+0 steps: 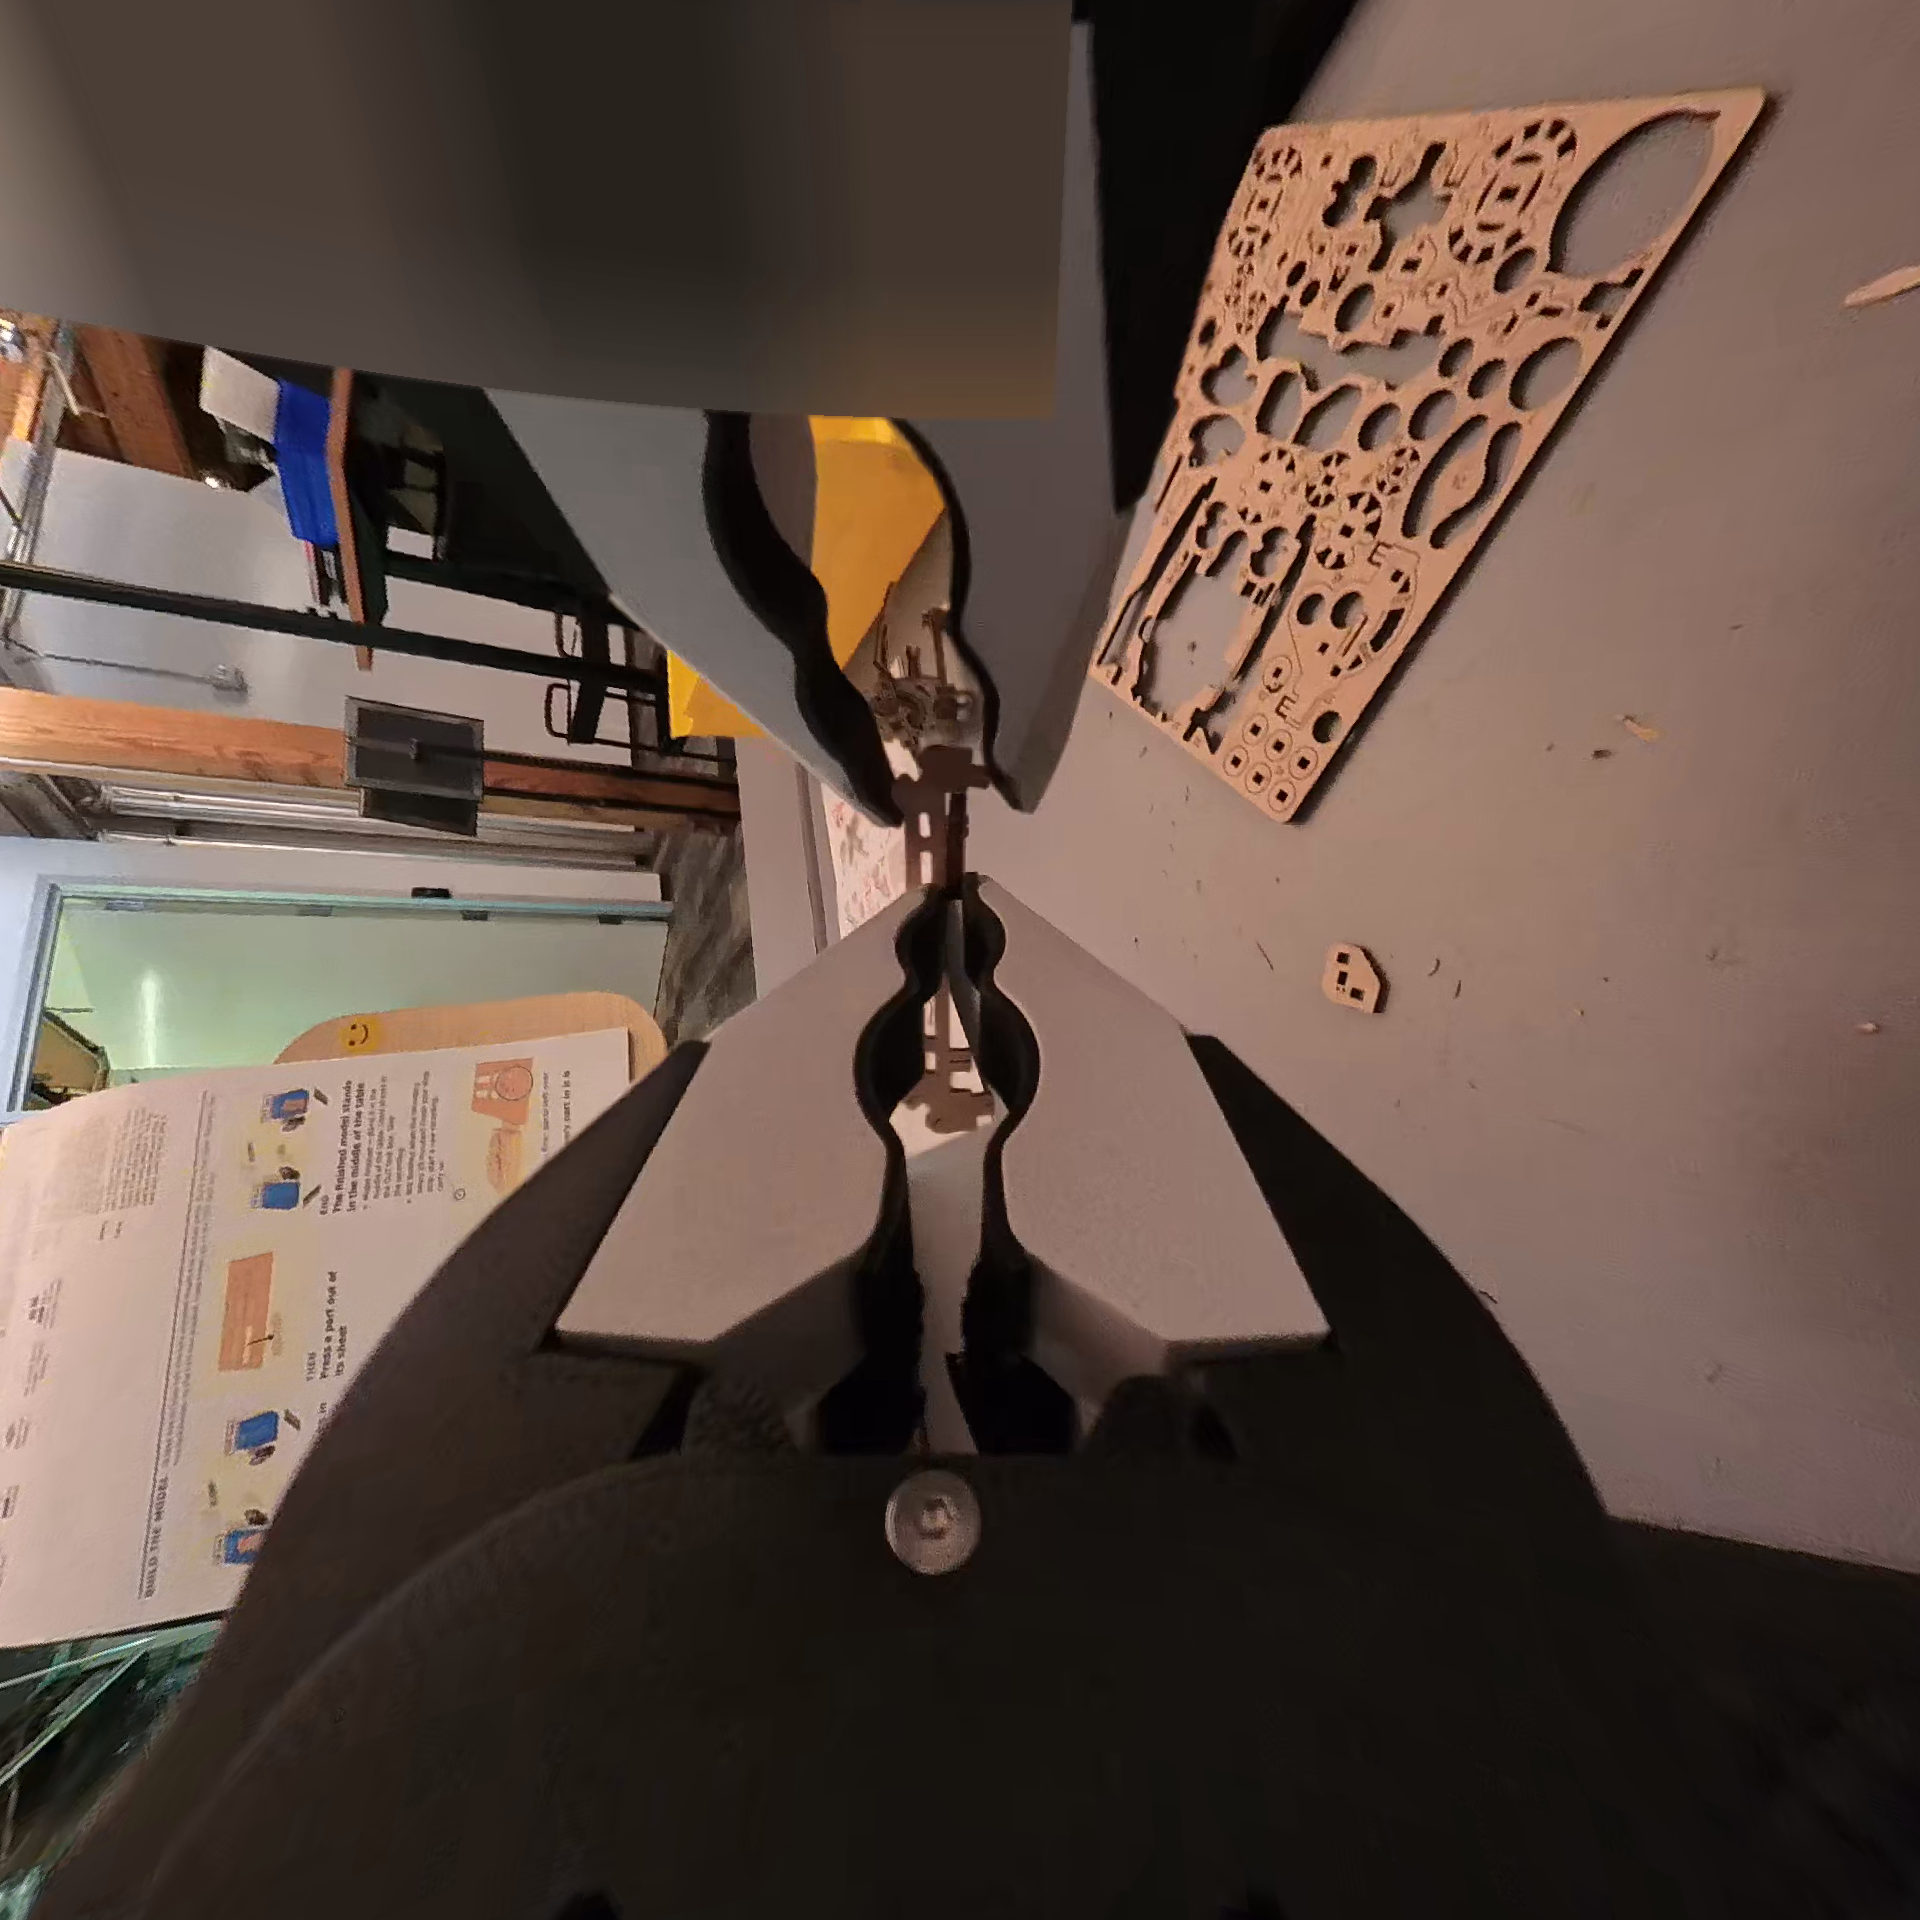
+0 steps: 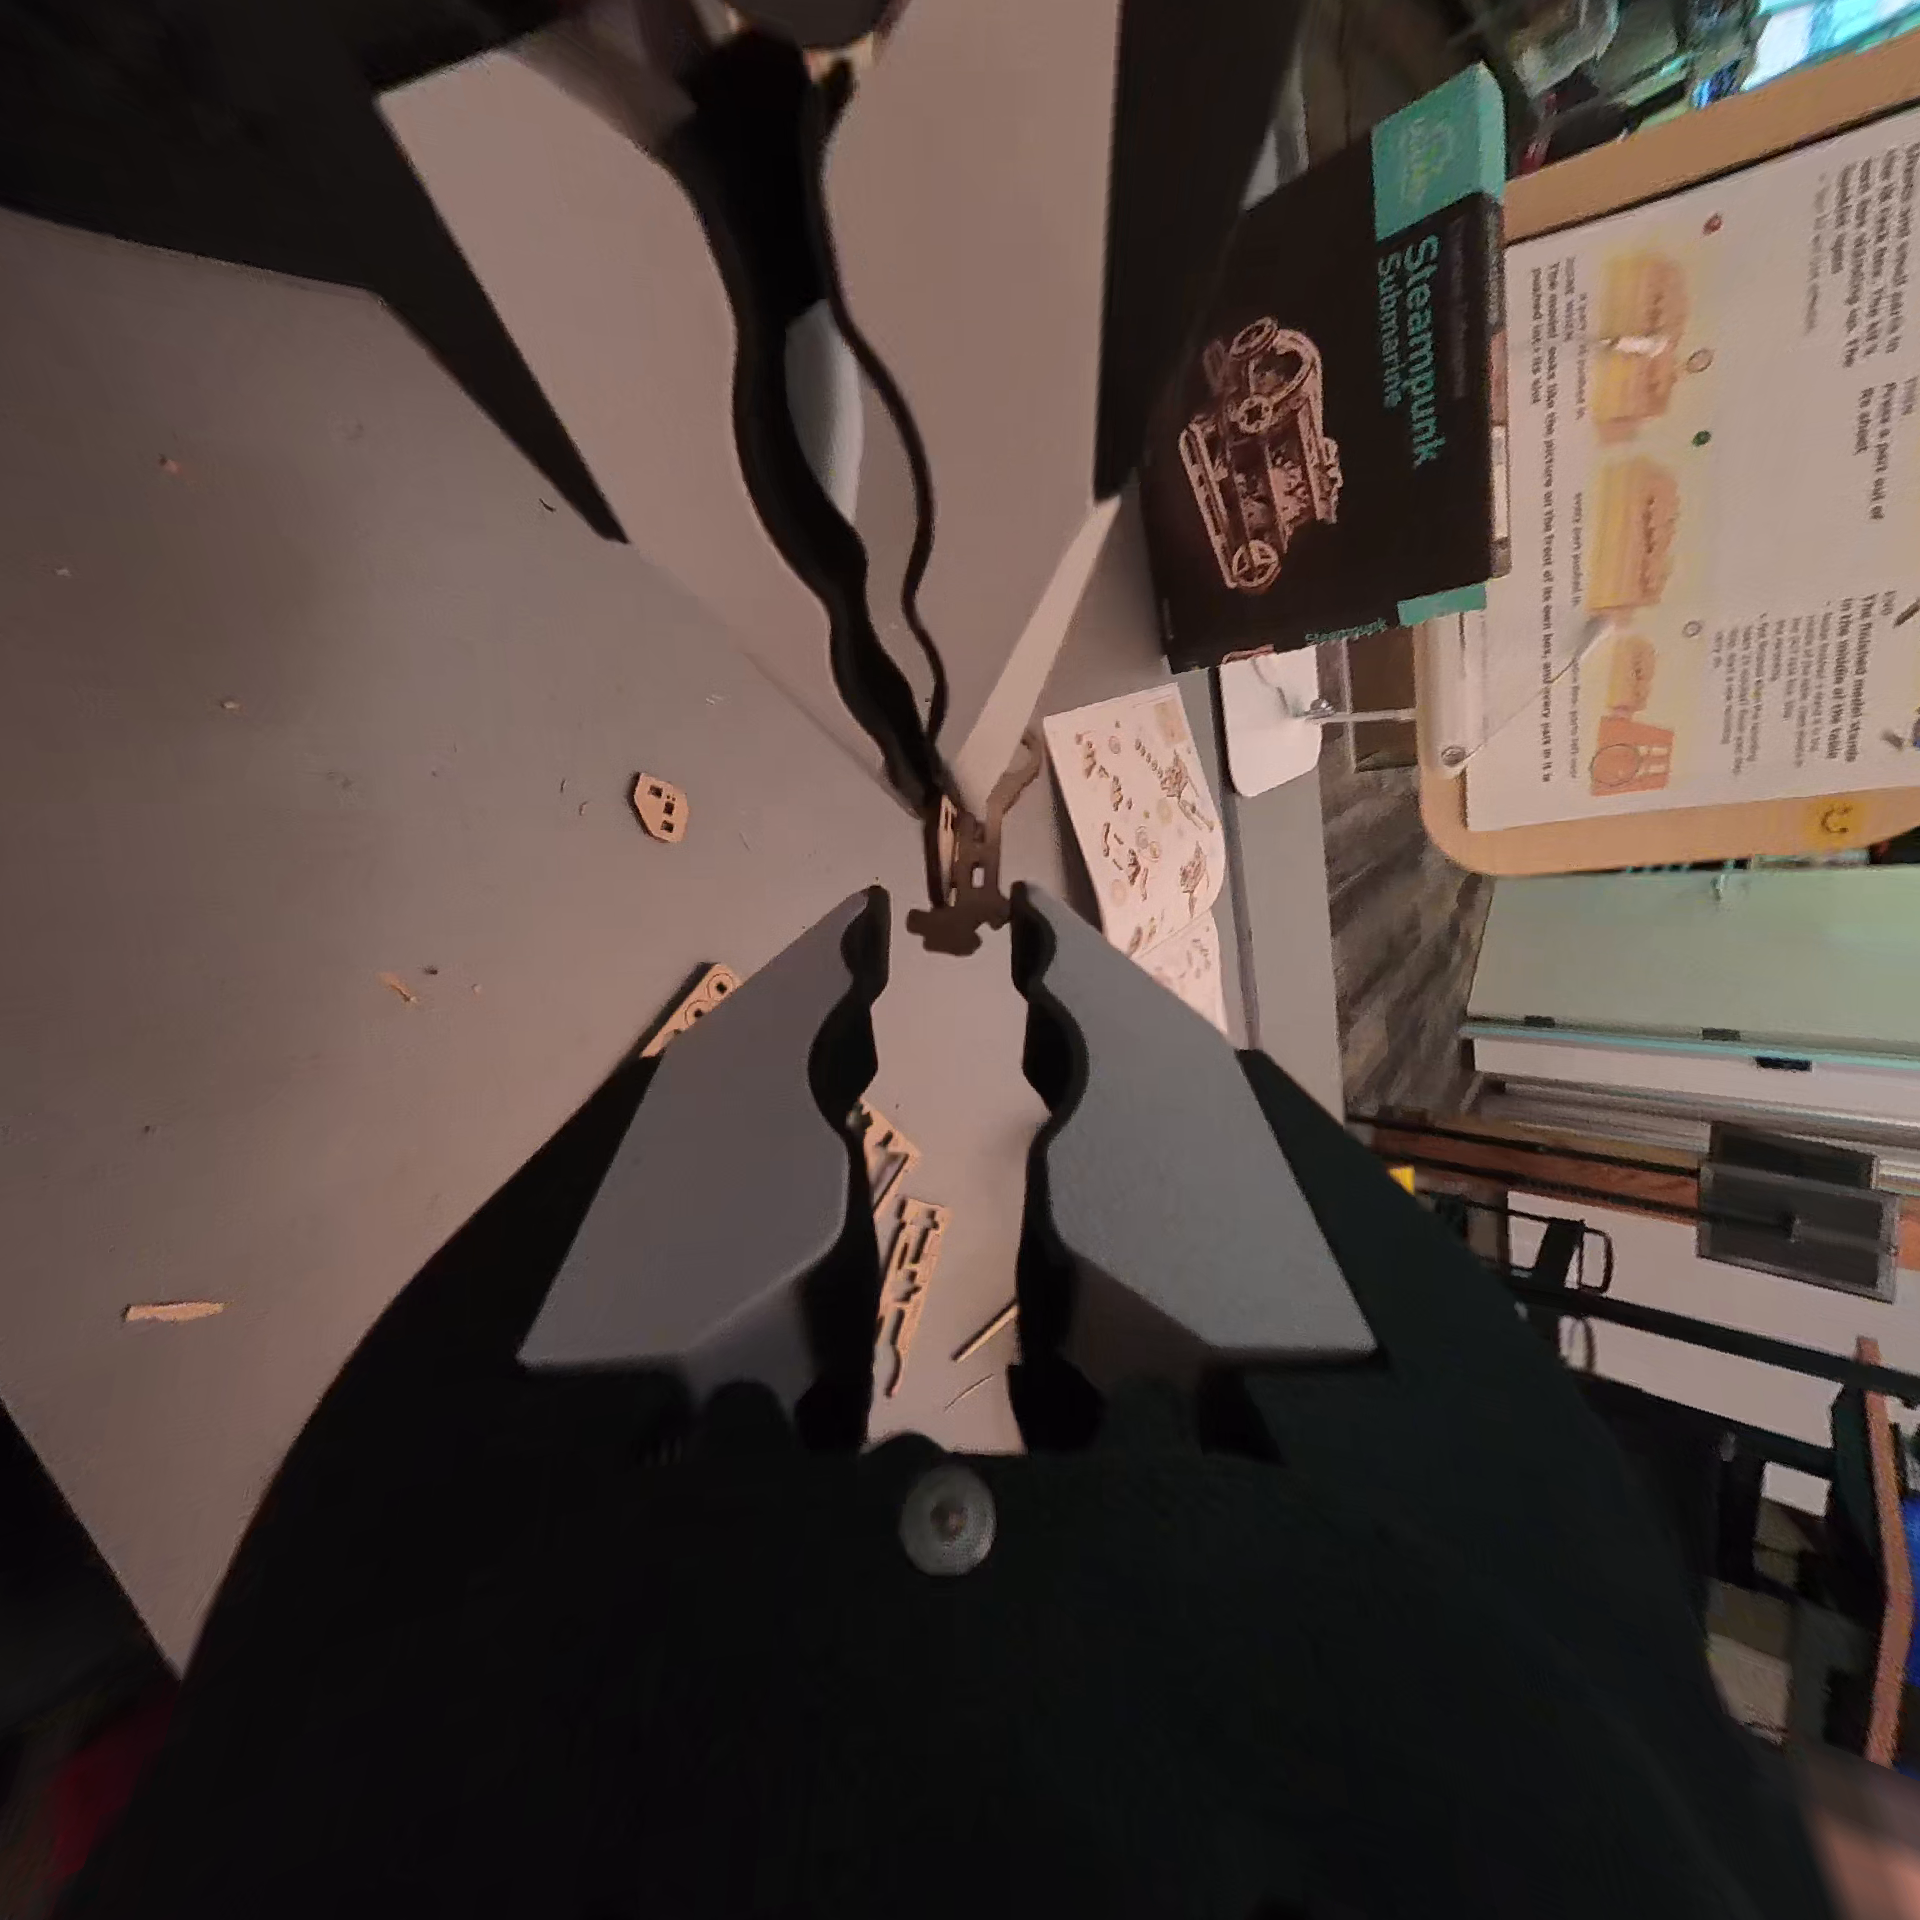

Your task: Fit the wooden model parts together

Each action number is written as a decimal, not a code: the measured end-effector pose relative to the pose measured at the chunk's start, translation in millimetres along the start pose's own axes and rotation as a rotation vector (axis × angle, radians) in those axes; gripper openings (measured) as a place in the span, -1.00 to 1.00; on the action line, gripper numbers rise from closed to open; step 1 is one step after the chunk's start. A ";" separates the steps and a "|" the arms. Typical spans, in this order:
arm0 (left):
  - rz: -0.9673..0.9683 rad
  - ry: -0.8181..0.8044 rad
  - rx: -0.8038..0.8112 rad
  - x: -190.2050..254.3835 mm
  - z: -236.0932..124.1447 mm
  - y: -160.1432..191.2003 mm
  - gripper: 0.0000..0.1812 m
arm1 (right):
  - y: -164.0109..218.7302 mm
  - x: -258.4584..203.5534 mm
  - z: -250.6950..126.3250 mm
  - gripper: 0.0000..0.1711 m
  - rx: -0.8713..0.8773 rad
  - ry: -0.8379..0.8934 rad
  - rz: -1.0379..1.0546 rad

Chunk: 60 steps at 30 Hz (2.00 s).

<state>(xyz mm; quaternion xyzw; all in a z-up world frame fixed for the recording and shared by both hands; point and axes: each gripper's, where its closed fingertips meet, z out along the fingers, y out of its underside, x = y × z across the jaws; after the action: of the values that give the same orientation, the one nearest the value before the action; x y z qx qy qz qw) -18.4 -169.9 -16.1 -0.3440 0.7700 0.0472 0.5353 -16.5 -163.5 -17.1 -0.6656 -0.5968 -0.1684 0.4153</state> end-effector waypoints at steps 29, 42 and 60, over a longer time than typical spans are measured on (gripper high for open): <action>-1.085 0.410 0.724 -44.5 -22.2 -34.7 -0.93 | -27.1 33.8 -53.6 -0.79 1.037 -0.674 1.194; -1.131 0.436 0.798 -50.8 -28.4 -34.4 -1.00 | -30.2 26.9 -39.9 -0.80 0.952 -0.650 1.122; -1.045 0.491 0.688 -36.0 -25.3 -32.1 -1.00 | -32.4 16.1 -31.9 -0.79 0.862 -0.682 1.080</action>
<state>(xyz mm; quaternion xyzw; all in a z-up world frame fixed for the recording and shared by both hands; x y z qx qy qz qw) -13.0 -188.1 34.9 -0.4822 0.5728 -0.5459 0.3760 -34.4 -178.8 25.0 -0.6591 -0.2969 0.5197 0.4554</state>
